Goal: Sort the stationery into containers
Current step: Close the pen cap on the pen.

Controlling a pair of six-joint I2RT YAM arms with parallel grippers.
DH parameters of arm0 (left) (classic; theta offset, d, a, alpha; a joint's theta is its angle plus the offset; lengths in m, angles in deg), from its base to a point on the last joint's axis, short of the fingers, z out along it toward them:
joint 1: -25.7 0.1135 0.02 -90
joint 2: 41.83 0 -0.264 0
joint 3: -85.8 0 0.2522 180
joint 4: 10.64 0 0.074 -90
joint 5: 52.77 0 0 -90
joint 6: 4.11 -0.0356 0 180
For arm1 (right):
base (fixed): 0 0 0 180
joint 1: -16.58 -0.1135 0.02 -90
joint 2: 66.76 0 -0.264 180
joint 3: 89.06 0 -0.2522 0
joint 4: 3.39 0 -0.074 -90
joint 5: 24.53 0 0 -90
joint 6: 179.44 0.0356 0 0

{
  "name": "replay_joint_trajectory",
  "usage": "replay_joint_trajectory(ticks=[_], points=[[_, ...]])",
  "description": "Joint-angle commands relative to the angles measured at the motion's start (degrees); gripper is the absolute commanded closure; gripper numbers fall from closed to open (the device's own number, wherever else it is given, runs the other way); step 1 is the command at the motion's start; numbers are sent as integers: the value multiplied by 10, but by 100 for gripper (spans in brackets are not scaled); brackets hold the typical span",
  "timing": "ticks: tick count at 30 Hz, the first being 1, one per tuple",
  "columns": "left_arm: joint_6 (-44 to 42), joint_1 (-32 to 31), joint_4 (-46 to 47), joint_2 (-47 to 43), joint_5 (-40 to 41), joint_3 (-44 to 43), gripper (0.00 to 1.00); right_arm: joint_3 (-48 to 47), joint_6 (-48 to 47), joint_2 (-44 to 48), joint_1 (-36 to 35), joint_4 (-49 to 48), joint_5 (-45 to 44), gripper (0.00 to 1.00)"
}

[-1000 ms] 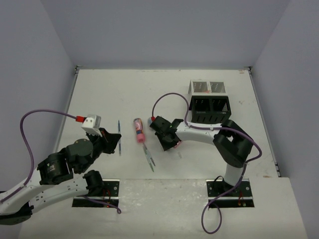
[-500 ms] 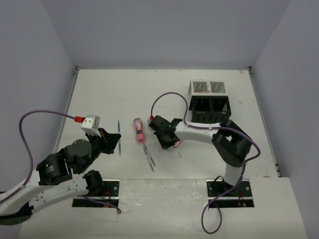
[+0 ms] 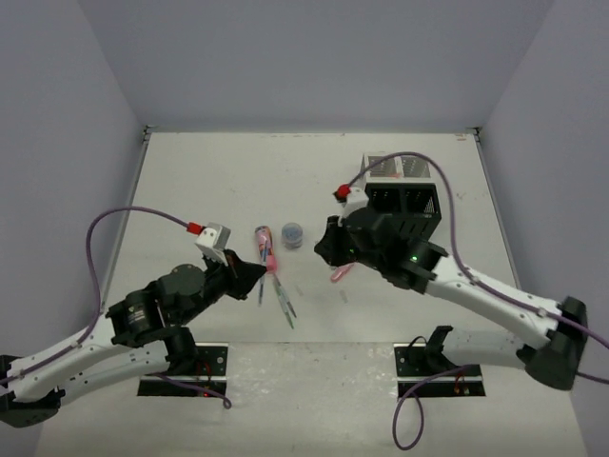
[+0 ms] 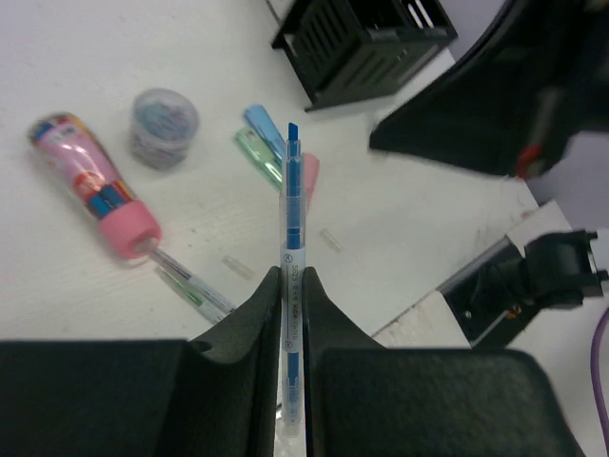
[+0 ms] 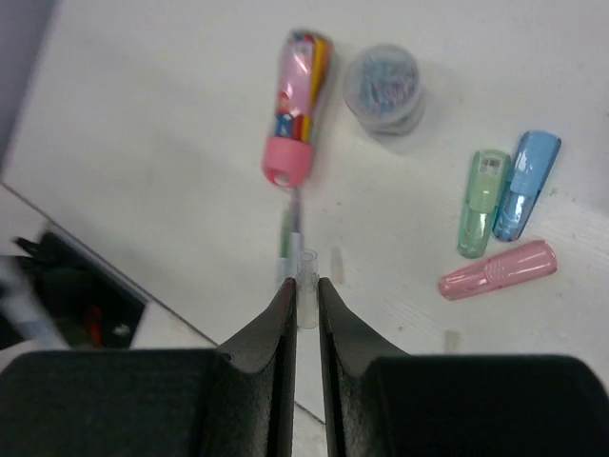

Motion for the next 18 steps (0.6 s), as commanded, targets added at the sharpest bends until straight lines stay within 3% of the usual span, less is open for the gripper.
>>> replay_joint_trajectory(ticks=[1,3,6,10,18], points=[[-13,1,269,0,-176,84,100,86,113,195,1,-145,-2,100],[2,1,422,5,-242,132,100,157,121,304,1,-307,43,100],[13,1,548,31,-307,172,100,232,102,396,1,-474,153,100],[22,0,675,86,-388,193,100,225,98,398,0,-483,177,100],[35,-4,719,115,-409,194,100,235,109,351,1,-542,248,100]])
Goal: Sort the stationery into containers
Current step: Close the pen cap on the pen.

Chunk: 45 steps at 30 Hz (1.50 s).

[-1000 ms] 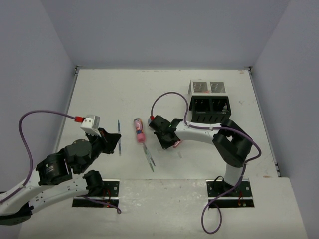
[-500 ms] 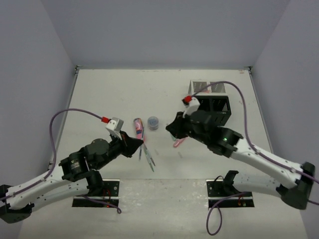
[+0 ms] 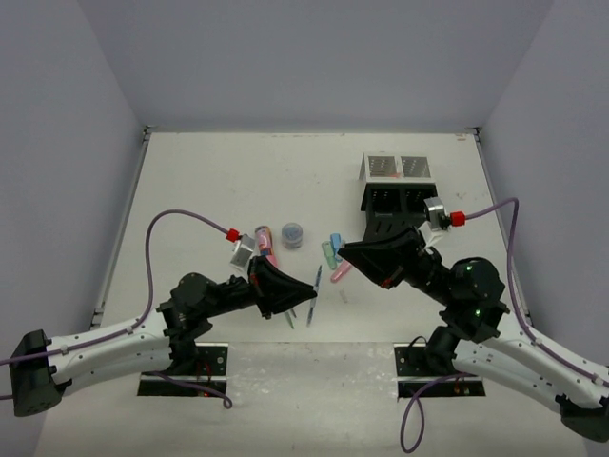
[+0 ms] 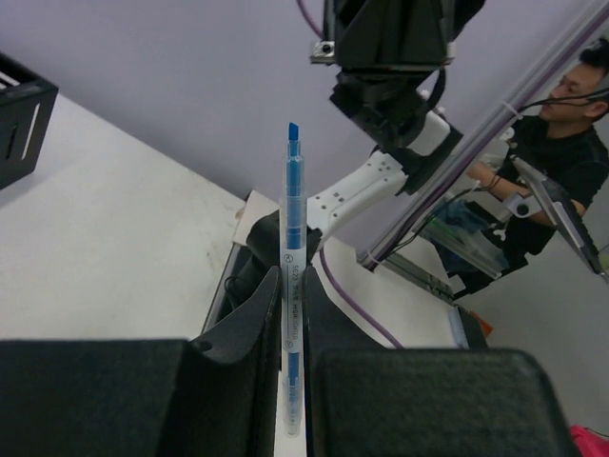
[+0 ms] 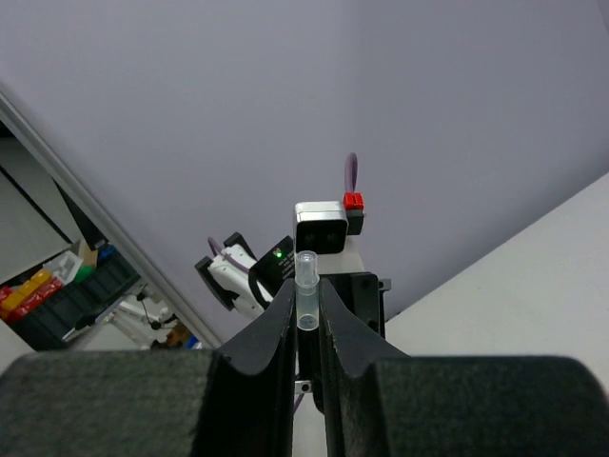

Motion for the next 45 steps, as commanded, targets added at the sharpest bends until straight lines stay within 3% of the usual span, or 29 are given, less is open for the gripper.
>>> replay_joint_trajectory(ticks=[1,45], points=[[8,-3,82,-7,-37,4,100,5,9,-27,-2,-64,61,100],[-24,-3,39,-13,-7,-26,100,-3,-13,-89,-2,-49,93,100]])
